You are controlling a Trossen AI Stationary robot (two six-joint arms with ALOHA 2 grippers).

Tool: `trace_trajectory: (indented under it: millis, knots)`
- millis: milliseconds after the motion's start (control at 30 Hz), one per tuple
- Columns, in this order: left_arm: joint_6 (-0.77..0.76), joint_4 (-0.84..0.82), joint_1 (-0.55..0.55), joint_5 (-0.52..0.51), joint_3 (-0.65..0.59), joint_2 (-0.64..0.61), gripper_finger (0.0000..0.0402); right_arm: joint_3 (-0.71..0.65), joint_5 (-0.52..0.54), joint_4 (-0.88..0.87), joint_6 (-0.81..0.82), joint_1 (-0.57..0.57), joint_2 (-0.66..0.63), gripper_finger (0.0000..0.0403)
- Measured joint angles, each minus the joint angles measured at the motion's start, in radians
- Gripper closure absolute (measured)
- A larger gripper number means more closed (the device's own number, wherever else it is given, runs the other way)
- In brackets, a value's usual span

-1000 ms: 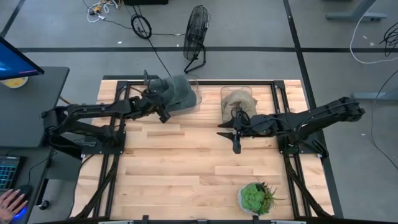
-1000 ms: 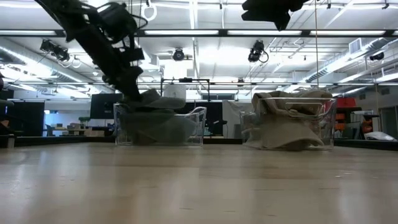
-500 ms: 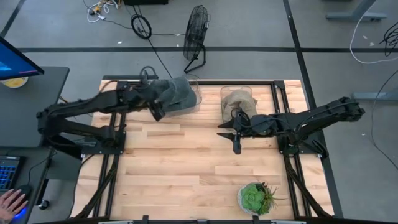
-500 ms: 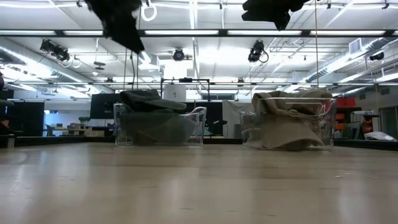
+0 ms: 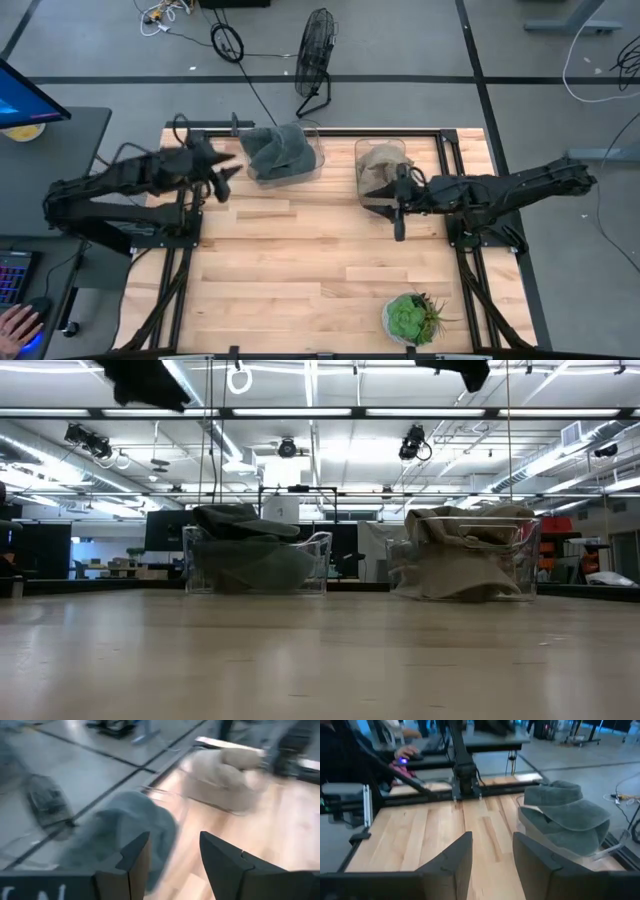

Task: Pick & Place hat
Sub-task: Return to Home Position

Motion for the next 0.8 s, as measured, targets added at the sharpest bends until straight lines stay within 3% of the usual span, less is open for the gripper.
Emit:
trace_trajectory:
  millis: [167,300,533,800]
  knots:
    - [0.063,0.339,-0.045,0.121,-0.330,-0.142,0.0227,-0.181,-0.002,0.154,0.004,0.000,-0.095,0.0256]
    - [0.102,0.571,-0.080,0.149,-0.509,-0.222,0.0227,-0.343,-0.002,0.276,0.040,0.000,-0.201,0.0256]
    - [0.126,0.654,-0.103,0.149,-0.655,-0.398,0.0227,-0.592,-0.002,0.433,0.058,0.000,-0.442,0.0256]
    - [0.160,0.677,-0.103,0.149,-0.778,-0.567,0.0227,-0.724,-0.002,0.438,0.050,-0.001,-0.657,0.0256]
